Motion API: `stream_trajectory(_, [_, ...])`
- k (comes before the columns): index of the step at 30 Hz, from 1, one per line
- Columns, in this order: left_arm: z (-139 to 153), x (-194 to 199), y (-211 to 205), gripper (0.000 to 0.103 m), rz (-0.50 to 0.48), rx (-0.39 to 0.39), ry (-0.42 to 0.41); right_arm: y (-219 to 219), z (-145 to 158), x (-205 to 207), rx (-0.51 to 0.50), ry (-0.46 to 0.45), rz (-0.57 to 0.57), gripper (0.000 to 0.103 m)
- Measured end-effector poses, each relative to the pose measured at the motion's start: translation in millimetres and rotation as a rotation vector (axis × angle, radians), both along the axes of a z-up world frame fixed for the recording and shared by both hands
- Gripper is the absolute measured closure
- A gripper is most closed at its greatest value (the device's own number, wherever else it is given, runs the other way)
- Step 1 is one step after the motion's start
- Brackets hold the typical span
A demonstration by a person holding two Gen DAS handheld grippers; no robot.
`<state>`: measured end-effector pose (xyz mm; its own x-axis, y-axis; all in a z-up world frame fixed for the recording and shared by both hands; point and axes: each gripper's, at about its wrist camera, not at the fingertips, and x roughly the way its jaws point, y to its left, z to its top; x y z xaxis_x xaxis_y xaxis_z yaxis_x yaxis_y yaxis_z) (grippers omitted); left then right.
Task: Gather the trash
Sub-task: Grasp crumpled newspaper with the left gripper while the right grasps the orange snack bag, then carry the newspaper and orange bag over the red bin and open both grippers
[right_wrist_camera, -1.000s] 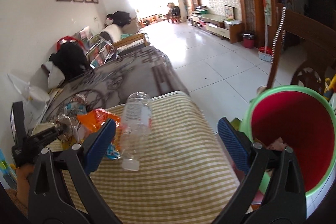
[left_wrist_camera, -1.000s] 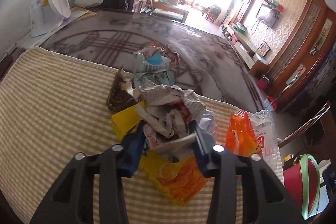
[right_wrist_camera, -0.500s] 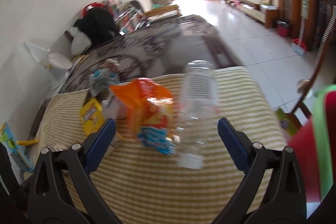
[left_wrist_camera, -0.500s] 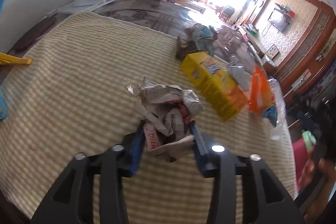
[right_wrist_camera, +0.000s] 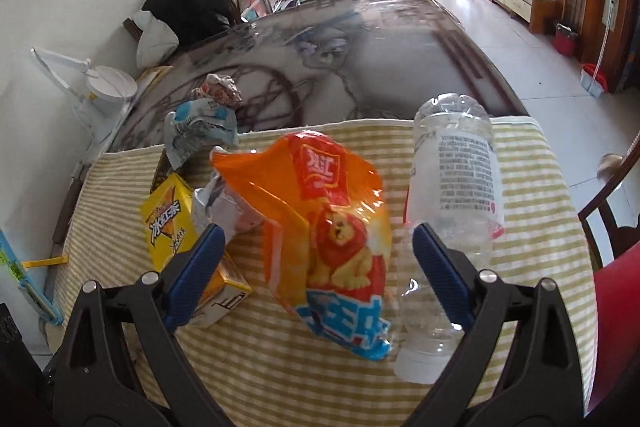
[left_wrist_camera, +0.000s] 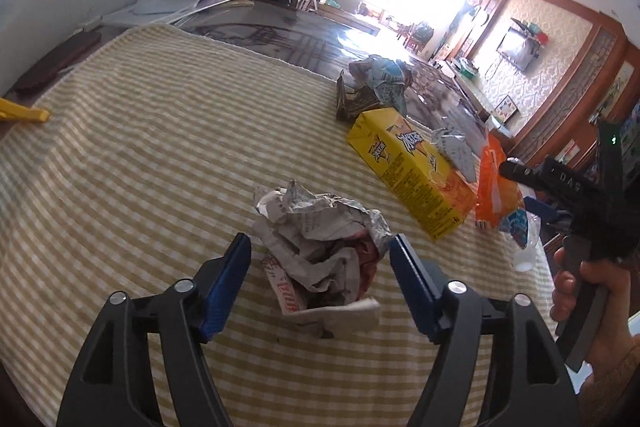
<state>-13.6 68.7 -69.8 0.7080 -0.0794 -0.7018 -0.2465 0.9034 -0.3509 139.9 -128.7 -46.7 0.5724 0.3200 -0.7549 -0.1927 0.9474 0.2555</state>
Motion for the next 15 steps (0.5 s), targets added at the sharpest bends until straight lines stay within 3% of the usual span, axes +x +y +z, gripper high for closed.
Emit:
stream_trajectory(3, [-0.9,5.4,-3.5,0.032,-0.017,0.011,-0.011,8.5,-3.3,-0.3,-0.044,-0.007,0.026,0.009])
stream_trajectory(6, [-2.0,8.4,-10.1,0.036,-0.04,0.027,-0.014,11.3,-9.8,0.8,-0.047,0.031,0.046,0.033])
stream_trajectory(8, [-2.6,8.8,-13.1,0.051,-0.061,0.027,-0.015,9.9,-9.2,-0.4,-0.036,0.029,0.043,0.039])
stream_trajectory(10, [-0.5,7.7,-15.3,0.06,-0.069,0.036,-0.025,8.9,-5.5,-2.8,-0.008,0.035,0.055,0.042])
stream_trajectory(15, [6.7,0.5,-11.9,0.064,-0.043,0.05,-0.05,6.4,20.4,-20.5,0.057,-0.033,0.076,0.045])
